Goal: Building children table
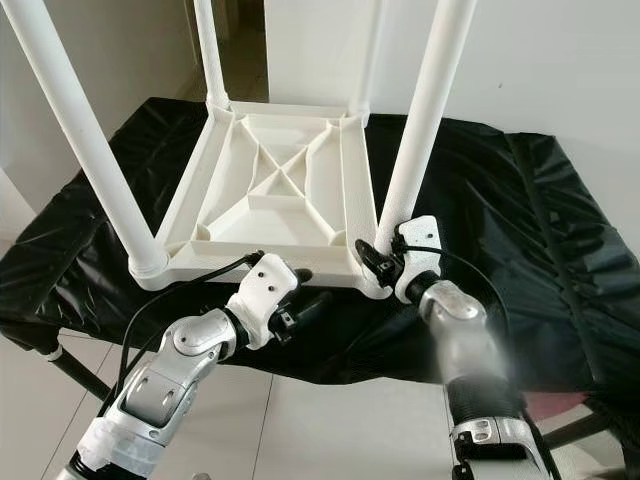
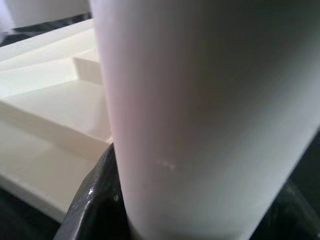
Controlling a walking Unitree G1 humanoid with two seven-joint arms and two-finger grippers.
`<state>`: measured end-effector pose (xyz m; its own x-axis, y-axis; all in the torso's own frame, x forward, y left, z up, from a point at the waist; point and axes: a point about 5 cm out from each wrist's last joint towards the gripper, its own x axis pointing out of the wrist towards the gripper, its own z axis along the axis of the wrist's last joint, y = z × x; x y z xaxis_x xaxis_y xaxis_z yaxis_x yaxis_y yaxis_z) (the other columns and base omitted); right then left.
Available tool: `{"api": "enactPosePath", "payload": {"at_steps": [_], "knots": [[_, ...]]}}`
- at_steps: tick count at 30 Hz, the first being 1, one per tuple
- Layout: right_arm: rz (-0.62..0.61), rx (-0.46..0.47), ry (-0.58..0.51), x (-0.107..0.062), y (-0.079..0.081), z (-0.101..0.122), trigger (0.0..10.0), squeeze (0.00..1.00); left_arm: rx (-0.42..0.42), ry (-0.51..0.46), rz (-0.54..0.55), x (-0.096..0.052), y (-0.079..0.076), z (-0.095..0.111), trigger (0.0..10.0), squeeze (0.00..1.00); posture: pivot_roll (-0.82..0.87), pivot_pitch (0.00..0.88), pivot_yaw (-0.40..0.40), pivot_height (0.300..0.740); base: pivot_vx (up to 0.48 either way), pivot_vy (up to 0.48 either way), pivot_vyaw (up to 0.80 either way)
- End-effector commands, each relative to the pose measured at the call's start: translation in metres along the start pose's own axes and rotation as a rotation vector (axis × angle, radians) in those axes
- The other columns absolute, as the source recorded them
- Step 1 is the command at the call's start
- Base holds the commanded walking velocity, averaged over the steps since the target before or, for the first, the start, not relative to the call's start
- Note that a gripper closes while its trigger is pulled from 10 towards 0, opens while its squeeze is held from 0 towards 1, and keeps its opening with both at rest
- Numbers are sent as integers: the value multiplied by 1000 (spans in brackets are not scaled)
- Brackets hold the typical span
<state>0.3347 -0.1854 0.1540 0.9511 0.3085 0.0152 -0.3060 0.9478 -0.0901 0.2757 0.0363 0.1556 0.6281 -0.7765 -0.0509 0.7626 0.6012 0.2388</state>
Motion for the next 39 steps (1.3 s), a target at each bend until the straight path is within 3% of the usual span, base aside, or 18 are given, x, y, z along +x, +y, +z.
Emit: {"api": "enactPosePath", "payload": {"at_steps": [1, 6, 10, 14, 15, 22, 23, 26, 27, 35, 36, 38, 39], "knots": [[-101, 25, 14, -3, 1, 0, 10000, 0, 9, 1, 52, 1, 3, 0, 10000, 0, -41, 68, -5, 740, 0, 0, 0], [-187, 60, 23, -8, 15, -3, 10000, 0, 10, 2, 50, 1, 4, 0, 10000, 0, -49, 69, 0, 740, 0, 0, 0], [-395, 92, 43, -18, 32, -9, 10000, 0, 12, 3, 45, 3, 4, 0, 10000, 0, -52, 73, 0, 740, 0, 0, 0], [-495, 128, 64, -23, 40, -12, 10000, 0, 12, 1, 44, 4, 3, 1, 10000, 0, -49, 75, -2, 740, 0, 0, 0], [-548, 152, 92, -27, 50, -14, 10000, 0, 10, 1, 44, 4, 2, 1, 10000, 0, -47, 75, -2, 740, 0, 0, 0], [-551, 159, 103, -28, 56, -14, 10000, 0, 5, 4, 44, 3, 1, 0, 10000, 0, -46, 75, -1, 740, 0, 0, 0], [-561, 147, 90, -28, 52, -12, 10000, 816, 6, 5, 43, 3, 1, 0, 10000, 0, -44, 75, -3, 740, 0, 0, 0], [-559, 137, 78, -29, 51, -10, 10000, 816, 7, 5, 43, 3, 1, 0, 10000, 0, -44, 75, -3, 740, 0, 0, 0], [-550, 136, 68, -28, 50, -9, 10000, 1000, 7, 5, 46, 3, 2, 0, 10000, 0, -41, 76, -5, 740, 0, 0, 0], [-491, 108, 11, -25, 43, -2, 10000, 1000, 7, 7, 53, 2, 3, -1, 10000, 0, -41, 77, -9, 740, 0, 0, 0], [-430, 97, -7, -24, 41, -1, 10000, 667, 7, 7, 54, 2, 3, -1, 10000, 0, -41, 77, -11, 740, 0, 0, 0], [-386, 90, -20, -23, 39, -1, 10000, 667, 6, 7, 54, 2, 3, -1, 10000, 0, -41, 77, -11, 740, 0, 0, 0], [-314, 75, -43, -21, 33, 0, 10000, 0, 6, 6, 56, 3, 3, -1, 10000, 0, -42, 75, -13, 740, 0, 0, 0]]}}
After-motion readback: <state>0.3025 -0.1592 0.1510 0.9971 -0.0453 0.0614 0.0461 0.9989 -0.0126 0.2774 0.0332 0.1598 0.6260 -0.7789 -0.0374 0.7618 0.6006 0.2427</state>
